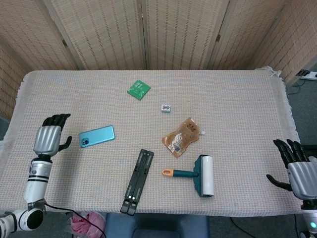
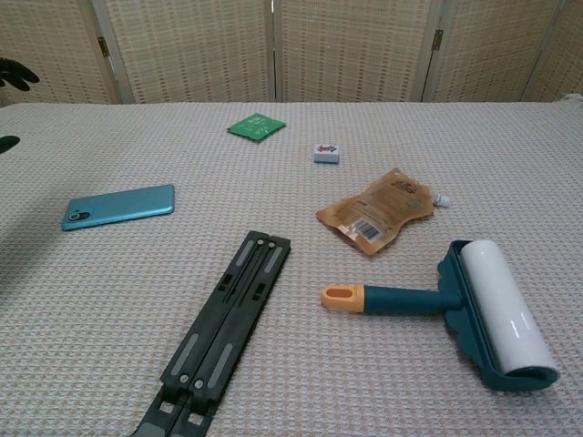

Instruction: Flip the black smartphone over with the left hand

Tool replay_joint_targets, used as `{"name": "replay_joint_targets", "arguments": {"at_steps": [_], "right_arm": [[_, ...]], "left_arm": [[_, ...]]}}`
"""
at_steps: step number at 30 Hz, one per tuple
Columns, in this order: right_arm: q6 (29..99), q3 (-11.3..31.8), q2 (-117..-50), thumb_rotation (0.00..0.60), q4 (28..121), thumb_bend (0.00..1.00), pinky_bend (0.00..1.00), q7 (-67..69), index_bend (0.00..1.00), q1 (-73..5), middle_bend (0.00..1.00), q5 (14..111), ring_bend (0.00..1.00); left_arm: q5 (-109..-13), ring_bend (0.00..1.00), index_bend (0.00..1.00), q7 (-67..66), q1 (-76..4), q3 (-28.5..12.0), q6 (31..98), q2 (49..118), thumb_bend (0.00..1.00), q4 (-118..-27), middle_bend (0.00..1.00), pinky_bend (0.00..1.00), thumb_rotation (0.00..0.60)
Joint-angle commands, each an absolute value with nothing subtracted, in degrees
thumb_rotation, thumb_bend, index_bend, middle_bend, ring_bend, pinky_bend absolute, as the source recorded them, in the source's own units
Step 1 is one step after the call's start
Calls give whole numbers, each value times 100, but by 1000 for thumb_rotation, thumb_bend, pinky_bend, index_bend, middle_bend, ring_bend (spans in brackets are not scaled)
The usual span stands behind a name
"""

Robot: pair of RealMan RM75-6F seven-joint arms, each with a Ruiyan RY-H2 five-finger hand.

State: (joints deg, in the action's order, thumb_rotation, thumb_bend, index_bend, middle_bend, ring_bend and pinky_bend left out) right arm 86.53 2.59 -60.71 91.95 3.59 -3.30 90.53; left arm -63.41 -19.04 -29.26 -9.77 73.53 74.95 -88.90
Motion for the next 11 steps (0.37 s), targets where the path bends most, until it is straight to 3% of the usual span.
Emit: {"name": "replay_joint_targets", "arguments": {"at_steps": [1,11], "right_arm": [[8624,255,-6061,600,9204,95,44,377,10,-360,110,9076,0],[8601,256,-6108,600,9259,97,44,361,10,-435,111,9142,0]], "left_arm": [[-6887,157,160,-1742,-2459,-634,7950,7328,385,-9081,192,199,600],[-7723,157,169,-1807,-1594,-107,8982,7043,380,-9430,191,199,600]]}}
